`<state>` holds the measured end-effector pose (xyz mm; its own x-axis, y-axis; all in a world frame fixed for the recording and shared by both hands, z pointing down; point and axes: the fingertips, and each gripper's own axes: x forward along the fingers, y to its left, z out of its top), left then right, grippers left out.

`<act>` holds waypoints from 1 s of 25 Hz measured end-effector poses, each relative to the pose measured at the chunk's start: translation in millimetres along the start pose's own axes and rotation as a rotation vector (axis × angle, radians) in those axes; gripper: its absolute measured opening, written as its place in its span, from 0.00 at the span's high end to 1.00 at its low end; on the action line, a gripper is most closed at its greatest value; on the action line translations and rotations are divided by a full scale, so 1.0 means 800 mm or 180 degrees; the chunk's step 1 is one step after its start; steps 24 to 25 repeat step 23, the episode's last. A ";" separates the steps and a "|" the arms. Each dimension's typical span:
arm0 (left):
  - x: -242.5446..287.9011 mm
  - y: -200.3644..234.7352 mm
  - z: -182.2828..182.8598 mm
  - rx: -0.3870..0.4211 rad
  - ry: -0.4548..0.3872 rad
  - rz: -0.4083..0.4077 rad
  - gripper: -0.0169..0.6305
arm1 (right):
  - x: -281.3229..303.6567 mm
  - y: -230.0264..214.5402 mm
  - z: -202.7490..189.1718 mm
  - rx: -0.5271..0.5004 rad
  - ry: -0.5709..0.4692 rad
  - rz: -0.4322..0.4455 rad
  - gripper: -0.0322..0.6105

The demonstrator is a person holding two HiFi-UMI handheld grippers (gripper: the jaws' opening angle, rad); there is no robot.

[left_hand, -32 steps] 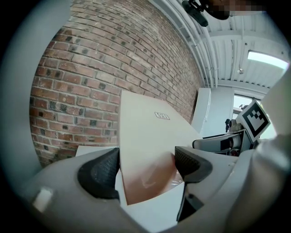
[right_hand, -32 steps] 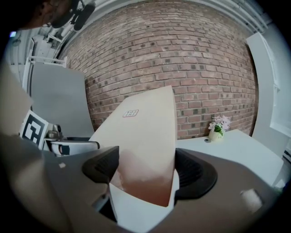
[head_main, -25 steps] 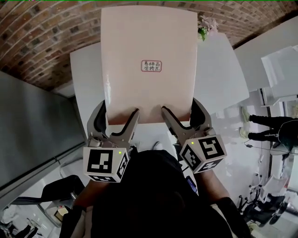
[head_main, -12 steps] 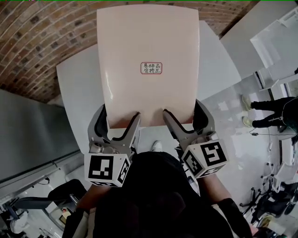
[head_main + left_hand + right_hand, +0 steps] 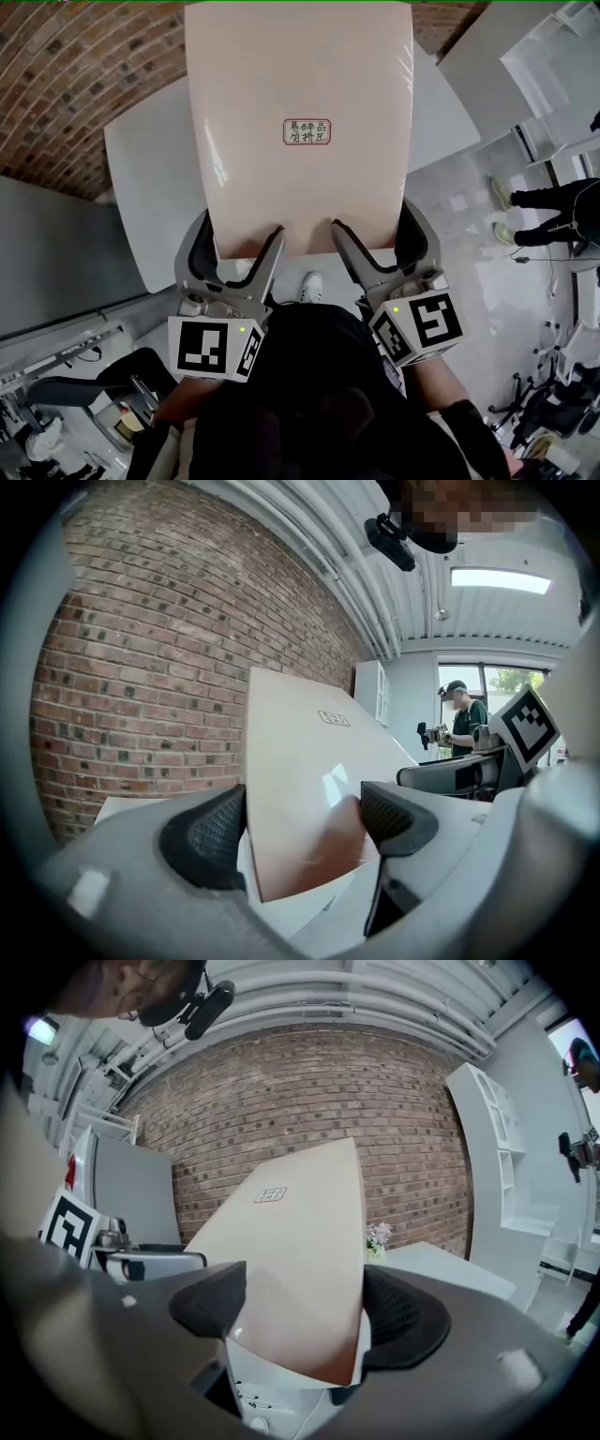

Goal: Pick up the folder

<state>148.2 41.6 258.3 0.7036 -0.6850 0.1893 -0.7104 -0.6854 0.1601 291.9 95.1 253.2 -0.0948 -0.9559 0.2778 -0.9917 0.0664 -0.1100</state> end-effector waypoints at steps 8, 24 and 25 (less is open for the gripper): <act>-0.009 -0.028 -0.024 0.0013 0.0014 0.0015 0.37 | -0.026 -0.013 -0.024 0.0008 -0.0018 0.0020 0.36; -0.011 -0.040 -0.019 0.0051 0.0053 0.0012 0.37 | -0.036 -0.019 -0.024 0.0089 0.0003 0.0005 0.36; -0.011 -0.040 -0.019 0.0051 0.0053 0.0012 0.37 | -0.036 -0.019 -0.024 0.0089 0.0003 0.0005 0.36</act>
